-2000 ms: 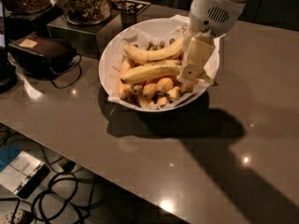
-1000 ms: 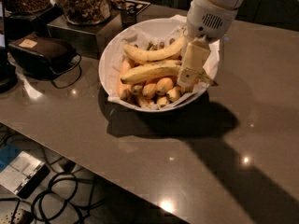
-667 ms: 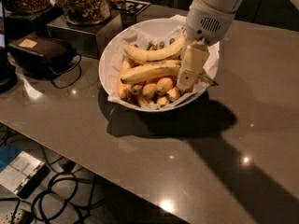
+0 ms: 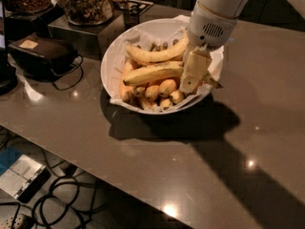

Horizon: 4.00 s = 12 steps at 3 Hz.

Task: Pick banana from white bowl

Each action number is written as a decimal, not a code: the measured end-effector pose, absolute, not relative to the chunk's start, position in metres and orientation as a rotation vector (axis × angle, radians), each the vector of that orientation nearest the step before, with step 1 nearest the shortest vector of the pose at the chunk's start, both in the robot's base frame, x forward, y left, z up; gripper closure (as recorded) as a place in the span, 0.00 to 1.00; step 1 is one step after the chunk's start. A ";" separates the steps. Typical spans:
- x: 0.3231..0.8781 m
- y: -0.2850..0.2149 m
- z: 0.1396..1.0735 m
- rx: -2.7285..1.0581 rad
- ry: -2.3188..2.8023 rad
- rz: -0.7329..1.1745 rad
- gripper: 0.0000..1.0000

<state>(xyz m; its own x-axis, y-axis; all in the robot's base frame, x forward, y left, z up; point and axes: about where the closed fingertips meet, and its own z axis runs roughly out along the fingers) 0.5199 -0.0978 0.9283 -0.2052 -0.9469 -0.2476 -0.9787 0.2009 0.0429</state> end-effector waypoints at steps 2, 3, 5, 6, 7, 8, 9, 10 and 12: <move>0.520 -0.098 0.928 -1.866 2.299 0.285 0.88; 0.526 -0.092 0.931 -1.860 2.265 0.271 1.00; 0.526 -0.089 0.941 -1.856 2.231 0.281 1.00; 0.523 -0.087 0.956 -1.869 2.169 0.358 1.00; 0.518 -0.075 0.979 -1.900 2.089 0.390 1.00; 0.518 -0.075 0.979 -1.900 2.089 0.390 1.00; 0.524 -0.068 0.986 -1.877 2.039 0.403 1.00; 0.515 -0.061 1.011 -1.869 1.939 0.441 1.00; 0.496 -0.046 1.044 -1.905 1.786 0.499 1.00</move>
Offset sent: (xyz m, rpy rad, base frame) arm -0.0001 0.0001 -0.0001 0.0000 -0.0001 0.0009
